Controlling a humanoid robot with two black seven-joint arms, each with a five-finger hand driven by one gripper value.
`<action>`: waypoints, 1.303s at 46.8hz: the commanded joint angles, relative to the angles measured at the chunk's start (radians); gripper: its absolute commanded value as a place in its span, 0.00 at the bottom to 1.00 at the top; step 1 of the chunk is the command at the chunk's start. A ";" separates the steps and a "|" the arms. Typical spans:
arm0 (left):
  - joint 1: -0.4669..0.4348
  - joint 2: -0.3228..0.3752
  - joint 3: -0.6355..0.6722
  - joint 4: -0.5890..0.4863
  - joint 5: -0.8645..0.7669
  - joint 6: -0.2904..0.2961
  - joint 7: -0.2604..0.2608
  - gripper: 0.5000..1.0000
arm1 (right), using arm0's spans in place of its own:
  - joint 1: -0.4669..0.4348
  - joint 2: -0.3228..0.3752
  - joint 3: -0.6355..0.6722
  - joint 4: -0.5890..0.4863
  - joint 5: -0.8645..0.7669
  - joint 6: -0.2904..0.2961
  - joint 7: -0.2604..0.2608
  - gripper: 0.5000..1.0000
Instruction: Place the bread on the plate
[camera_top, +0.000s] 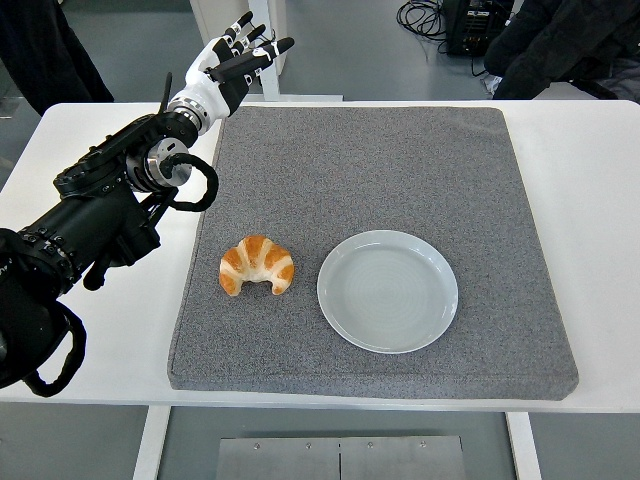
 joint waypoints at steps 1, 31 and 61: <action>0.001 -0.001 0.001 0.000 0.000 0.000 0.000 0.99 | 0.000 0.000 0.000 0.000 0.000 0.000 0.000 1.00; -0.023 -0.007 0.012 0.000 0.010 0.009 -0.001 0.99 | 0.000 0.000 0.000 0.000 0.000 0.000 0.000 1.00; -0.032 0.163 0.067 -0.308 0.177 -0.004 0.092 0.99 | 0.000 0.000 0.000 0.000 0.000 0.000 0.000 1.00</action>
